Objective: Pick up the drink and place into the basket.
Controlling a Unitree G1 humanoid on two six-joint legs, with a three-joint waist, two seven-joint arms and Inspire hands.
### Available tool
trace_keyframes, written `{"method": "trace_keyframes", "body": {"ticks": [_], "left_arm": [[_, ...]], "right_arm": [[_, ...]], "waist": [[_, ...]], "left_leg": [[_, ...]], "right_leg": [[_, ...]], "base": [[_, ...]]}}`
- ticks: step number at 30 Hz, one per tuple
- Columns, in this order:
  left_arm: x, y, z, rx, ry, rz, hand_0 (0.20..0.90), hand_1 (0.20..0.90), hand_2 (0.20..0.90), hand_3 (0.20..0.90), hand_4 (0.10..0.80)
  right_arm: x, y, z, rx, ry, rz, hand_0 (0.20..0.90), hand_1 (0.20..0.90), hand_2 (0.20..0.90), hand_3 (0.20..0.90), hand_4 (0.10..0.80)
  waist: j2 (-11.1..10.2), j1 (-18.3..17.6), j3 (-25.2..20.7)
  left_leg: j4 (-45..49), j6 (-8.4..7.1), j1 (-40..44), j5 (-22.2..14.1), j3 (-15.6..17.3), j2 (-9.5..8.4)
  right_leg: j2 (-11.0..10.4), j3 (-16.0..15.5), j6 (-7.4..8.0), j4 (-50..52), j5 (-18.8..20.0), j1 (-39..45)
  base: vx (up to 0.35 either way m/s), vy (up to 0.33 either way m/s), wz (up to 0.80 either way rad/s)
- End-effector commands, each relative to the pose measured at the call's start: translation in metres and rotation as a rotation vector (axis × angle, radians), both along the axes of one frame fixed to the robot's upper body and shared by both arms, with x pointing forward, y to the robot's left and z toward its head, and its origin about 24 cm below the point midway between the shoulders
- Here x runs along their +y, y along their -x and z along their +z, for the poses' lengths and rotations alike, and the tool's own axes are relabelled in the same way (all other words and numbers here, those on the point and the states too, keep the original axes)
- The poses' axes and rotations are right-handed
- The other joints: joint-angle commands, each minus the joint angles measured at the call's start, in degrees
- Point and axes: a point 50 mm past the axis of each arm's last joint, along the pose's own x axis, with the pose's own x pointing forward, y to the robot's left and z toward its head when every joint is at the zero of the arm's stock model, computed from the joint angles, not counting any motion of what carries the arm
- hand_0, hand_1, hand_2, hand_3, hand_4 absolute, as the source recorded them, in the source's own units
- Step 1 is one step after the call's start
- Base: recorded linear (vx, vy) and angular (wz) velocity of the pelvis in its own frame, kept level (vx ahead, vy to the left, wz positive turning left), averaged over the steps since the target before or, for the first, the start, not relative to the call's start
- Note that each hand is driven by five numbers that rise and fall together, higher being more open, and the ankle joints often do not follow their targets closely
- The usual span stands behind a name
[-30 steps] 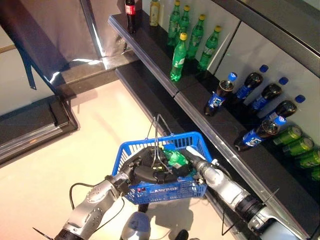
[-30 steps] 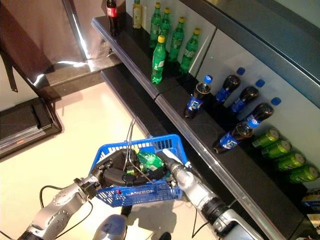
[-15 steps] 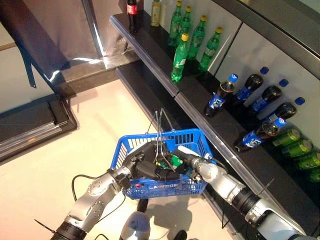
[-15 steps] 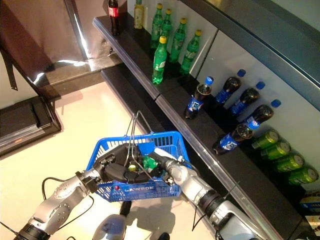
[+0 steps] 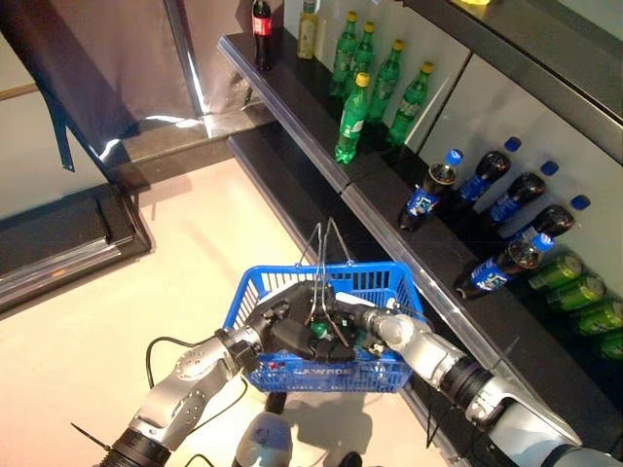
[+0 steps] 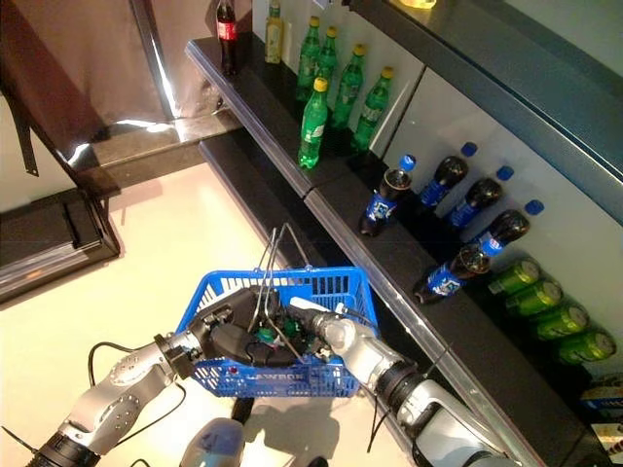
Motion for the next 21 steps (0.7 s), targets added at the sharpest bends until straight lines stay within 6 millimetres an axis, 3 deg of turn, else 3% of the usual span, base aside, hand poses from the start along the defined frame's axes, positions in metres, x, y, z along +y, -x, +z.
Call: {"method": "trace_keyframes", "body": {"ticks": [1,21], "left_arm": [[-0.0734,0.0379,0.1630,-0.769,0.588,-0.528,0.300,0.300,0.300,0.200,0.100],[-0.0700,0.0375,0.1620,-0.762,0.582,-0.508,0.300,0.300,0.300,0.200,0.100]], "right_arm": [[0.0264,-0.0176,0.0279,-0.124,0.015,0.120,0.900,0.900,0.900,0.900,0.800],[0.0238,-0.0159,0.0208,-0.108,0.015,0.085,0.900,0.900,0.900,0.900,0.800]], "waist": [[-0.05,0.47,-12.59],[-0.08,0.48,-12.51]], "left_leg": [[1.37,-3.15,5.05,-8.81,1.44,2.58],[1.30,-3.12,5.43,-8.89,1.57,2.66]], "right_leg": [[0.60,1.15,-0.62,-0.13,3.48,-3.80],[0.77,1.84,-0.57,-0.13,3.57,-3.74]], "base": [[0.000,0.000,0.00],[0.000,0.000,0.00]]}}
